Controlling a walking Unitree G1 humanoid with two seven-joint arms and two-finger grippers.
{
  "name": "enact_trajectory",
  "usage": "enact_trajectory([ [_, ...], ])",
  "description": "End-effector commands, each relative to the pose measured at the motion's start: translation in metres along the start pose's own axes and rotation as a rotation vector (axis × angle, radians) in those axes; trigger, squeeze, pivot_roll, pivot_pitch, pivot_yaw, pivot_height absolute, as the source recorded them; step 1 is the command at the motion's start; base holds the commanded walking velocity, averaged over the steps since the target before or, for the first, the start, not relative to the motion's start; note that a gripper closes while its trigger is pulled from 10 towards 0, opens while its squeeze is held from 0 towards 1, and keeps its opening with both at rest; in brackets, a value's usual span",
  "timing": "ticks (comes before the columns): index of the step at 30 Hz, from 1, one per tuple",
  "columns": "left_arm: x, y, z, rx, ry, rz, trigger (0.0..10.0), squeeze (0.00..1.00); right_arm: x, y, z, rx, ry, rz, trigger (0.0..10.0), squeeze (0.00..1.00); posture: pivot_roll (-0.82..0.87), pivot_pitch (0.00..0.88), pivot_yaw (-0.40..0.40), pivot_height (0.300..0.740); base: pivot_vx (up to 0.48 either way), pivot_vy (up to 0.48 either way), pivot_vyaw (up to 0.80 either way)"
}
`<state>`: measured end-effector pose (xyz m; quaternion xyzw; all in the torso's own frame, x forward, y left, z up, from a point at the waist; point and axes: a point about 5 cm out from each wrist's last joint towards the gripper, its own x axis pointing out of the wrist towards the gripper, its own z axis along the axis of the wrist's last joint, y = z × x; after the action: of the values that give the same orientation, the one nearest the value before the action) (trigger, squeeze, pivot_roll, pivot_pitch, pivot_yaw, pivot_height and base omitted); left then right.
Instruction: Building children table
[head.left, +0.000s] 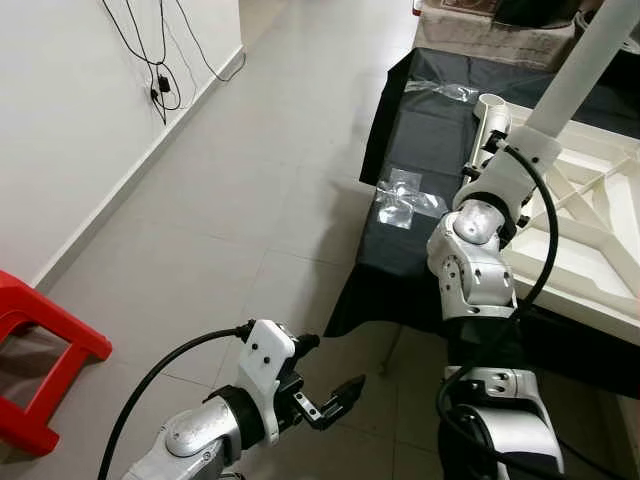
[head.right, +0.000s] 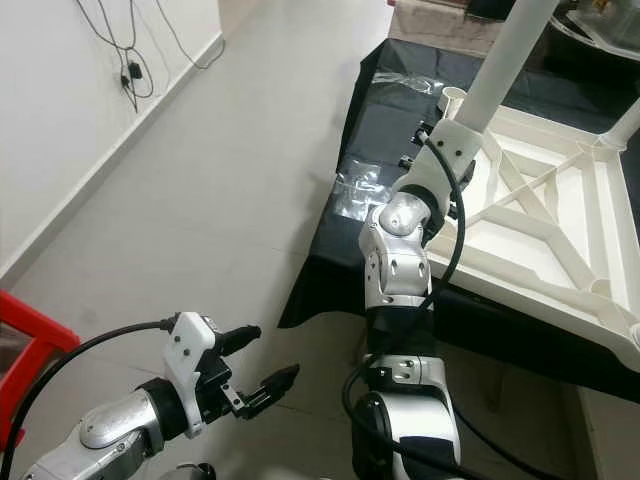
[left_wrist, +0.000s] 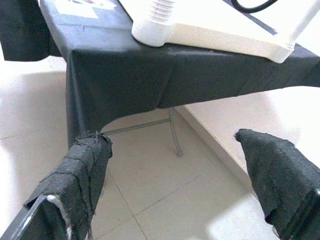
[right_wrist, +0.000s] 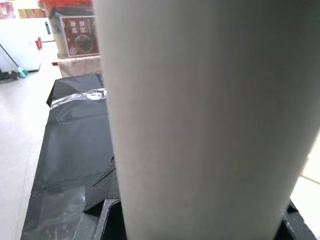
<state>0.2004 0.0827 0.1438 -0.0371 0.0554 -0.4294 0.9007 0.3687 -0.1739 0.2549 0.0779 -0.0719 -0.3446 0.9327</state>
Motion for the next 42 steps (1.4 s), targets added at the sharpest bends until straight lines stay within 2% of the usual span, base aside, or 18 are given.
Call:
enact_trajectory([
  [1,-0.002,-0.006,-0.001,-0.015,0.010,-0.016,10.0,0.00,0.003,-0.012,-0.041,-0.061,0.179,-0.048,10.0,0.00,0.09,0.266,-0.114,0.740,0.000,0.000,0.00],
  [11,-0.005,-0.012,-0.002,-0.030,0.010,-0.017,10.0,0.00,0.004,-0.014,-0.056,-0.035,0.239,-0.064,10.0,0.00,0.09,0.257,-0.123,0.740,0.000,0.000,0.00],
  [19,-0.006,-0.012,-0.003,-0.035,0.017,-0.021,10.0,0.00,0.010,-0.010,-0.039,0.026,0.164,-0.061,10.0,0.00,0.09,0.238,-0.122,0.740,0.000,0.000,0.00],
  [22,-0.005,-0.012,-0.004,-0.033,0.018,-0.023,10.0,0.00,0.012,-0.011,-0.034,0.075,0.155,-0.080,10.0,0.00,0.09,0.236,-0.123,0.740,0.000,0.000,0.00],
  [25,-0.005,-0.013,-0.003,-0.032,0.017,-0.022,10.0,0.00,0.016,-0.010,-0.015,0.109,0.053,-0.078,10.0,0.00,0.09,0.233,-0.123,0.740,0.000,0.000,0.00],
  [26,-0.005,-0.013,-0.003,-0.032,0.017,-0.022,10.0,0.00,0.016,-0.010,-0.015,0.109,0.053,-0.078,10.0,0.00,0.09,0.233,-0.123,0.740,0.000,0.000,0.00],
  [29,-0.005,-0.013,-0.003,-0.031,0.017,-0.023,10.0,0.00,0.016,-0.002,0.016,0.160,-0.091,-0.012,10.0,0.00,0.09,0.227,-0.122,0.740,0.000,0.000,0.00],
  [31,-0.005,-0.013,-0.003,-0.031,0.017,-0.023,10.0,0.00,0.016,-0.002,0.016,0.160,-0.091,-0.012,10.0,0.00,0.09,0.227,-0.122,0.740,0.000,0.000,0.00],
  [33,-0.004,-0.012,-0.003,-0.030,0.018,-0.024,10.0,0.00,0.013,0.006,0.040,0.193,-0.191,0.059,10.0,0.00,0.10,0.220,-0.120,0.740,0.000,0.000,0.00],
  [34,-0.004,-0.012,-0.003,-0.030,0.018,-0.024,10.0,0.00,0.013,0.006,0.040,0.193,-0.191,0.059,10.0,0.00,0.10,0.220,-0.120,0.740,0.000,0.000,0.00],
  [35,-0.003,-0.011,-0.004,-0.029,0.018,-0.023,10.0,0.00,0.008,0.013,0.058,0.233,-0.279,0.167,10.0,0.00,0.10,0.219,-0.121,0.740,0.000,0.000,0.00],
  [36,-0.003,-0.011,-0.004,-0.028,0.018,-0.022,10.0,0.00,0.007,0.016,0.062,0.246,-0.295,0.207,10.0,0.00,0.10,0.219,-0.121,0.740,0.000,0.000,0.00],
  [37,-0.003,-0.011,-0.004,-0.028,0.018,-0.022,10.0,0.00,0.007,0.016,0.062,0.246,-0.295,0.207,10.0,0.00,0.10,0.219,-0.121,0.740,0.000,0.000,0.00],
  [38,-0.002,-0.011,-0.004,-0.028,0.017,-0.022,10.0,0.00,0.006,0.018,0.064,0.266,-0.296,0.261,10.0,0.00,0.09,0.215,-0.119,0.740,0.000,0.000,0.00],
  [39,-0.002,-0.010,-0.004,-0.026,0.018,-0.022,10.0,0.00,0.003,0.025,0.064,0.293,-0.282,0.369,10.0,0.00,0.09,0.212,-0.118,0.740,0.000,0.000,0.00],
  [41,0.000,-0.009,-0.005,-0.021,0.018,-0.022,10.0,0.00,0.000,0.037,0.054,0.350,-0.187,0.580,10.0,0.00,0.10,0.207,-0.118,0.740,0.000,0.000,0.00],
  [42,0.000,-0.009,-0.005,-0.021,0.018,-0.022,10.0,0.00,0.000,0.037,0.054,0.350,-0.187,0.580,10.0,0.00,0.10,0.207,-0.118,0.740,0.000,0.000,0.00],
])
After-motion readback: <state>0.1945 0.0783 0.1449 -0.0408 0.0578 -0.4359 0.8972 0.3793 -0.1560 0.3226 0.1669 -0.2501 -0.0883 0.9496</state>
